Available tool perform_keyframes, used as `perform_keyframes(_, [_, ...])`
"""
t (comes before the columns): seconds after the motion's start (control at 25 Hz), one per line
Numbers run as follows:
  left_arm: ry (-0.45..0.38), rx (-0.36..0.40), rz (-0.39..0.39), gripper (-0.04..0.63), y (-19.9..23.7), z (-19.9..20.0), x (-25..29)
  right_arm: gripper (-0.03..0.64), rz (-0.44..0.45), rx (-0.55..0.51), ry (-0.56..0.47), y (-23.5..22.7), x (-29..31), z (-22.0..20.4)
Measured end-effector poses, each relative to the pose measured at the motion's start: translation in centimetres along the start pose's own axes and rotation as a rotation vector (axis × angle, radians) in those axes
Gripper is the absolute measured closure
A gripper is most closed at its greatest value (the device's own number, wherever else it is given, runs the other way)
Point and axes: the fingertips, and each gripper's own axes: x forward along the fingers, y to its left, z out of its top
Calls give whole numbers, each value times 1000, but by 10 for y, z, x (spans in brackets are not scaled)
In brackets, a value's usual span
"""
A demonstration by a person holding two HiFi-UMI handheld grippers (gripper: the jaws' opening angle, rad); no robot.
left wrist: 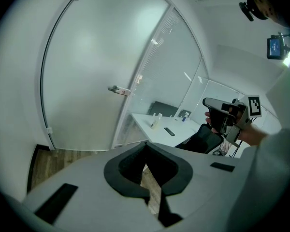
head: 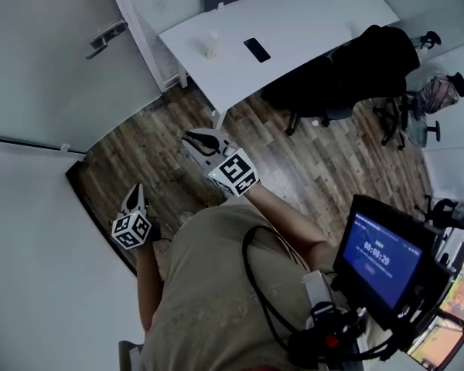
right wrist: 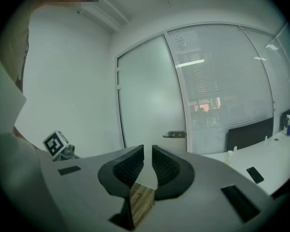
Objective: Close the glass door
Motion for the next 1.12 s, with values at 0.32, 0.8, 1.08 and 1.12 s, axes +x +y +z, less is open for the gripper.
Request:
perform_keyframes(0.32, [15, 6, -8, 578, 0, -3, 2, 574, -10, -14, 46, -1, -3, -11])
perform_keyframes(0.8, [28, 30, 6, 578, -26, -8, 5, 577, 7, -20, 43, -10, -21, -18])
perform_keyframes(1.08, [44, 37, 8, 578, -60, -21, 18, 577, 13, 0, 45, -32, -50, -27])
perform_keyframes(1.12, [45, 39, 7, 578, -66, -23, 20, 577, 13, 1, 44, -36, -55, -27])
